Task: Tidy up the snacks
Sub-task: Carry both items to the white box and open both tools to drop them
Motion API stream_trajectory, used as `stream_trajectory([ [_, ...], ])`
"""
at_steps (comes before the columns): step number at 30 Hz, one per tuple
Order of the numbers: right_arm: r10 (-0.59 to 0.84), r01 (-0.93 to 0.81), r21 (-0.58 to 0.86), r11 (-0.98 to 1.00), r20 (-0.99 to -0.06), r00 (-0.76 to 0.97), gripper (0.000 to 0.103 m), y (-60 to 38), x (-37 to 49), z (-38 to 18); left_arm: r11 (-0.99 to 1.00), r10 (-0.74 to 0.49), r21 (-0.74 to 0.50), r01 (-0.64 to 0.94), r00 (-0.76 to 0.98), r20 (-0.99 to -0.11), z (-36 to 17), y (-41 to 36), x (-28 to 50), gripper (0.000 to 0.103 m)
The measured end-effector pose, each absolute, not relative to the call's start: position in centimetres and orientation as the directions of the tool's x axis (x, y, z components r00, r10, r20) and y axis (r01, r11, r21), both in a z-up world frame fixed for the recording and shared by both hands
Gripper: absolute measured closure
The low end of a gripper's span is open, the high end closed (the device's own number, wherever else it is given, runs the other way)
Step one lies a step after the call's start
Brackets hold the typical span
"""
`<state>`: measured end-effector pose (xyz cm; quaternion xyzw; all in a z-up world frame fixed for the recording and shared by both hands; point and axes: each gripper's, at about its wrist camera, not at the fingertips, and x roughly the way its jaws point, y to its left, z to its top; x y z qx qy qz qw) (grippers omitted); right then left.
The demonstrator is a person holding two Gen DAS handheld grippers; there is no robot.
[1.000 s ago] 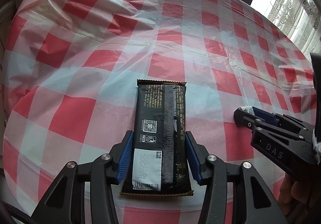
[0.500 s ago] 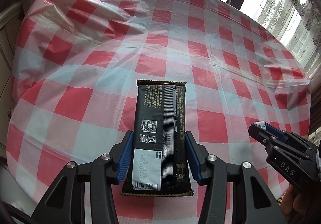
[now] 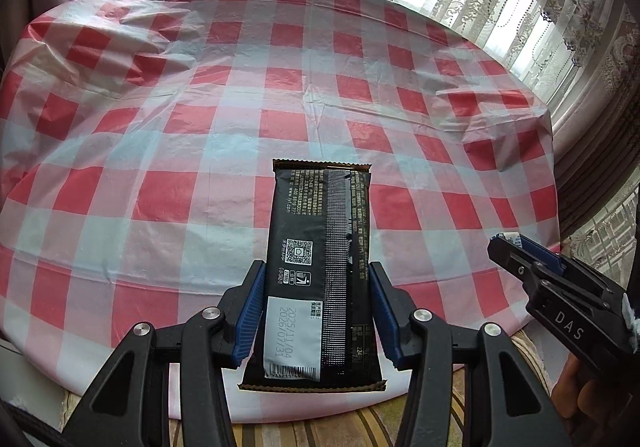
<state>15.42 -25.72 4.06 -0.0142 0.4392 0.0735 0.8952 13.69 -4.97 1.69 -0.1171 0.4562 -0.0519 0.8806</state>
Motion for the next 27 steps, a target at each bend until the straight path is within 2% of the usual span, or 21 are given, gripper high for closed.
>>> stream_trajectory([
  [17,-0.099,0.132,-0.02,0.991,-0.77,0.63,0.065,-39.6,8.0,6.1,0.912,-0.404,-0.296,0.284,0.491,-0.772,4.1,-19.1,10.5,0.052],
  [27,-0.235,0.307,-0.06,0.95,-0.784,0.575,0.065,-47.4,4.2,4.8,0.841,-0.501,-0.347,0.416,0.352,-0.791,3.5,-28.2,8.9,0.052],
])
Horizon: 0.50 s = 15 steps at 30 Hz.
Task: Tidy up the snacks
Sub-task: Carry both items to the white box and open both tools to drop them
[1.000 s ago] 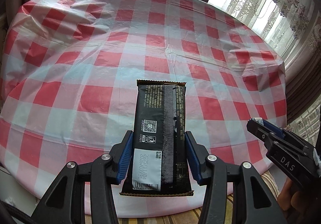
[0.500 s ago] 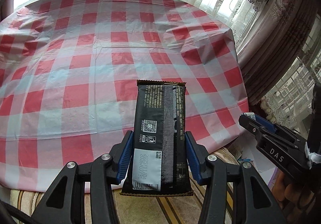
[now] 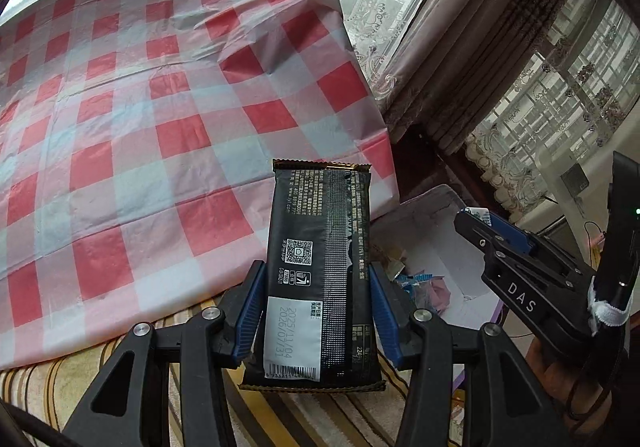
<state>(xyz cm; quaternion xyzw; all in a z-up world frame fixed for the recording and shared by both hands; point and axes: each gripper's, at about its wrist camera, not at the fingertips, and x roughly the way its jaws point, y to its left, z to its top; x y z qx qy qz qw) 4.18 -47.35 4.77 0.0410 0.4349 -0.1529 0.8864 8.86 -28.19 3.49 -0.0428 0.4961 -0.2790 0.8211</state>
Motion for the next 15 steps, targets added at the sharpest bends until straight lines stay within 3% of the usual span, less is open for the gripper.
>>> stream_trajectory([
  [15,-0.299,0.467,-0.071,0.882,-0.849,0.435,0.065,-55.2,1.3,0.2,0.785,-0.486,-0.338,0.519,0.18,-0.855,0.6,-37.2,7.8,0.052],
])
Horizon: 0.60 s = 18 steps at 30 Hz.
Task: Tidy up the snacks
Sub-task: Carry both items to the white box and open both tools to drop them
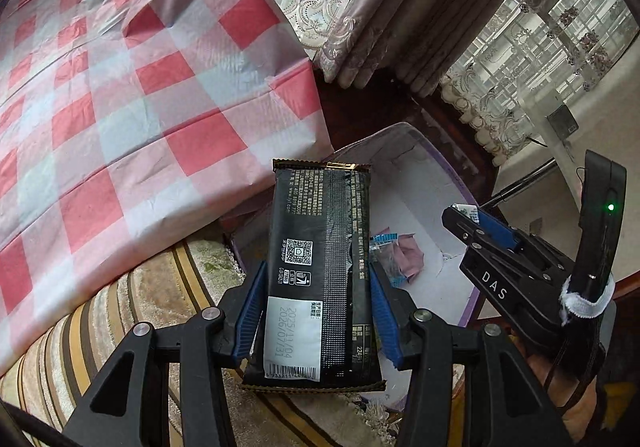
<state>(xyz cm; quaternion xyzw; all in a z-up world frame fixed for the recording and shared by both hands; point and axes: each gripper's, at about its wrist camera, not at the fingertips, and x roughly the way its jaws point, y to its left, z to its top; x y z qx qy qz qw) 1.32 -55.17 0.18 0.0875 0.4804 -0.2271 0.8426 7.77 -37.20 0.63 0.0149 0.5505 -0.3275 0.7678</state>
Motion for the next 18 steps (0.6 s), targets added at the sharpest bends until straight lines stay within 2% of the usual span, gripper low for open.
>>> stream_trajectory([
  [8,-0.298,0.493,-0.064,0.868,-0.861,0.413,0.063,-56.4,0.9,-0.5,0.782,-0.458,-0.322,0.534,0.143,-0.877,-0.3,-39.0,7.7,0.052],
  [13,-0.319,0.511,-0.076,0.856,-0.856,0.407,0.042,-56.9,0.7,-0.7,0.791,-0.444,-0.321,0.521,0.126,-0.887,-0.8,-39.4,8.0,0.051],
  [15,-0.322,0.511,-0.079,0.856,-0.855,0.406,0.035,-56.7,0.7,-0.6,0.793,-0.438,-0.318,0.52,0.123,-0.89,-0.9,-39.4,8.0,0.047],
  [18,-0.318,0.504,-0.08,0.86,-0.857,0.405,0.031,-56.1,0.6,-0.4,0.794,-0.435,-0.315,0.52,0.124,-0.892,-0.8,-39.4,7.9,0.039],
])
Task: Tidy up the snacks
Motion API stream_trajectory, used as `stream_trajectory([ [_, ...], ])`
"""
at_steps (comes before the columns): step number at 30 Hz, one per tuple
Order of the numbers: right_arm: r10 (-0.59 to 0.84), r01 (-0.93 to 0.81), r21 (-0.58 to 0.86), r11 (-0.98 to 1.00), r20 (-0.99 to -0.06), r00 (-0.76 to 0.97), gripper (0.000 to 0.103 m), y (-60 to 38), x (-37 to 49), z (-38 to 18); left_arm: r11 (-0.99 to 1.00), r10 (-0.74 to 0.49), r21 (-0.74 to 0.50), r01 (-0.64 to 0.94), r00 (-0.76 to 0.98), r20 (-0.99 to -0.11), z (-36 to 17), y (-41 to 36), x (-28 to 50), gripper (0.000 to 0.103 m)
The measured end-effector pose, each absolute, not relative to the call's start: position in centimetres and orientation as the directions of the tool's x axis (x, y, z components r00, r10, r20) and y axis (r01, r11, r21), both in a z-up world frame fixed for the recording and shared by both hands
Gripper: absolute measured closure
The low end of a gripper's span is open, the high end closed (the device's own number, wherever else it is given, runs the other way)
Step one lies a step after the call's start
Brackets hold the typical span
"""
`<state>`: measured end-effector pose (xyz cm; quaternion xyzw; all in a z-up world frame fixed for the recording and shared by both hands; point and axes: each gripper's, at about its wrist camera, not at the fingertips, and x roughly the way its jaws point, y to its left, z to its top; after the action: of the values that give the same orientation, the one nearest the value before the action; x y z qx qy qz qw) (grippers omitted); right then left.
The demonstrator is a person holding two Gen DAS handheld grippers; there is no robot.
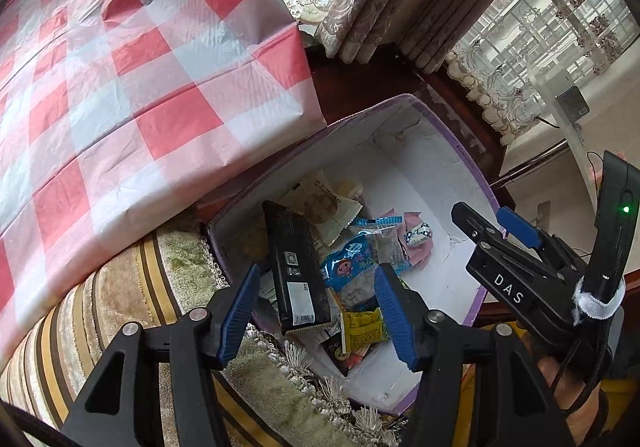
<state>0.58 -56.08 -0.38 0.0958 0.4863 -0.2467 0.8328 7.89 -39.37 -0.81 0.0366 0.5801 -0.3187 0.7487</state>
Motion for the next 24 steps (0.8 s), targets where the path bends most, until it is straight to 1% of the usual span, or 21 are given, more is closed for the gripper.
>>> stream_trajectory([
  [3,-0.308,0.49,-0.081,0.868,-0.862,0.403,0.03,-55.1,0.4,-0.1,0.8,-0.439,-0.316,0.51,0.139,-0.888,-0.6,-38.7,7.5,0.034],
  [8,-0.309,0.481,-0.086,0.873,-0.86,0.407,0.029,-53.6,-0.3,0.7,0.82,-0.442,-0.318,0.475,0.174,-0.88,0.2,-36.2,6.5,0.03],
  [12,-0.327,0.481,-0.105,0.87,-0.854,0.404,0.029,-53.0,-0.7,1.5,0.808,-0.486,-0.352,0.473,0.197,-0.852,1.1,-34.5,5.1,0.021],
  [18,-0.35,0.478,-0.129,0.869,-0.842,0.409,0.029,-51.8,-1.8,2.9,0.81,-0.517,-0.381,0.447,0.234,-0.823,2.5,-31.5,3.2,0.019],
  [24,-0.36,0.487,-0.131,0.864,-0.837,0.412,0.029,-50.9,-3.2,3.9,0.822,-0.496,-0.353,0.446,0.258,-0.829,2.3,-30.2,2.0,0.018],
])
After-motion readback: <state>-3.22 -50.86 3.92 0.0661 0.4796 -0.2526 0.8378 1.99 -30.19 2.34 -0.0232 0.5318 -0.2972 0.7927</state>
